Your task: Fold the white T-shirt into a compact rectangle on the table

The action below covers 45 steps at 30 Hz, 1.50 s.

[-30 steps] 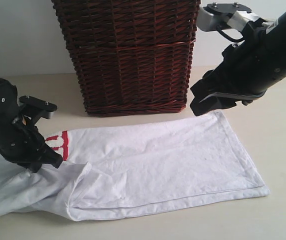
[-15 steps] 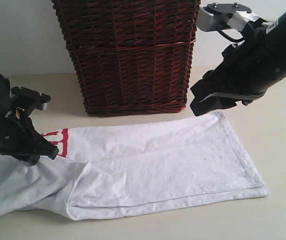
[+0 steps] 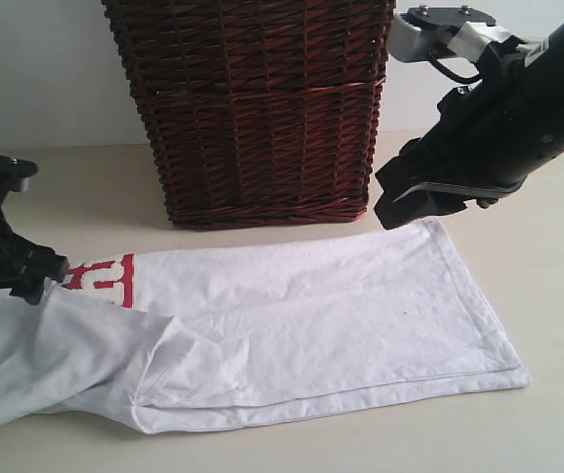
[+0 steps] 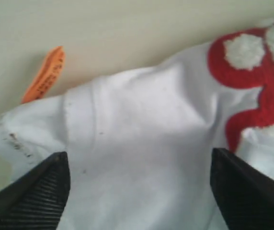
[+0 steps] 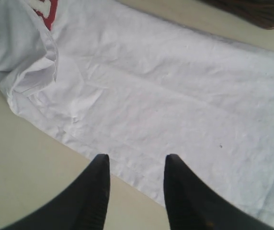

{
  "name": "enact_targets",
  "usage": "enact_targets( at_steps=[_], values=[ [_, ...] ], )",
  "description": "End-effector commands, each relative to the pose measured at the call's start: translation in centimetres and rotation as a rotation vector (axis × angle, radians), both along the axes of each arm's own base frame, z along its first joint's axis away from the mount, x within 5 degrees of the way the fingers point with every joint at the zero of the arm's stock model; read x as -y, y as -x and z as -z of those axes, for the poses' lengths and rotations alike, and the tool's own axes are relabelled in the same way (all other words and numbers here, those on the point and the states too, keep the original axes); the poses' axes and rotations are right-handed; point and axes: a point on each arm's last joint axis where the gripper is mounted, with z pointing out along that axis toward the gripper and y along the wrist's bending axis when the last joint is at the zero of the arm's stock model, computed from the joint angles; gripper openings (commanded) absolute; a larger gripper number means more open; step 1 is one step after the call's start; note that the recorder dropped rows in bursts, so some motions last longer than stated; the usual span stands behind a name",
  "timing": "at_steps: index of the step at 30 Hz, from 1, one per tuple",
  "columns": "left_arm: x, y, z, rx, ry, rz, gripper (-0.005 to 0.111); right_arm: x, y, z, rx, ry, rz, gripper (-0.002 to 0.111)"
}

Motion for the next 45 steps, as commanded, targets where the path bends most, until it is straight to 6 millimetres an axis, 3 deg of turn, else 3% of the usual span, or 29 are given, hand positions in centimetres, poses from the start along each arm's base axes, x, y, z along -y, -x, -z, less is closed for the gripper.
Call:
enact_targets(
  at_steps=[1, 5, 11, 19, 26, 33, 34, 36, 37, 38, 39, 41, 44, 45],
  values=[
    [-3.8, 0.2, -0.9, -0.001, 0.019, -0.152, 0.078, 0.0, 0.0, -0.3, 0.003, -0.006, -0.004, 0.038],
    [-7.7, 0.9, 0.0, -0.012, 0.094, -0.274, 0.078, 0.0, 0.1, -0.2, -0.012, -0.002, -0.01, 0.038],
    [-10.9, 1.4, 1.8, -0.004, 0.279, -0.347, 0.078, 0.2, 0.8, -1.1, 0.0, -0.008, -0.019, 0.036],
    [-11.8, 1.3, 5.6, -0.092, 0.361, -0.377, 0.078, 1.1, 4.1, -4.6, 0.049, -0.059, -0.049, 0.033],
    [-10.2, 1.3, 9.4, -0.203, 0.529, -0.349, 0.078, 1.9, 7.0, -7.6, 0.156, -0.123, -0.075, 0.033],
    [-9.1, 1.7, 10.0, -0.277, 0.635, -0.302, 0.077, 2.9, 9.5, -9.1, 0.245, -0.163, -0.071, 0.033],
    [-9.0, 1.7, 9.9, -0.279, 0.648, -0.3, 0.074, 3.0, 9.8, -9.1, 0.253, -0.168, -0.074, 0.033],
    [-9.0, 1.8, 9.9, -0.288, 0.651, -0.31, 0.05, 3.2, 10.1, -9.1, 0.274, -0.174, -0.067, 0.033],
    [-9.0, 1.9, 9.9, -0.292, 0.647, -0.304, 0.027, 3.2, 10.2, -9.0, 0.275, -0.174, -0.066, 0.033],
    [-9.0, 1.9, 9.9, -0.301, 0.646, -0.295, 0.018, 3.2, 10.2, -9.0, 0.273, -0.174, -0.067, 0.033],
    [-9.0, 2.0, 9.9, -0.309, 0.638, -0.283, 0.0, 3.2, 10.3, -9.0, 0.274, -0.174, -0.068, 0.033],
    [-9.1, 1.9, 9.7, -0.301, 0.63, -0.274, 0.001, 3.3, 10.5, -9.1, 0.279, -0.176, -0.069, 0.033],
    [-10.2, 0.9, 7.7, -0.247, 0.585, -0.293, 0.0, 3.6, 11.2, -9.6, 0.303, -0.184, -0.071, 0.032],
    [-11.8, 0.3, 5.1, -0.244, 0.451, -0.308, 0.0, 3.8, 11.8, -10.0, 0.327, -0.193, -0.072, 0.03]
  ],
)
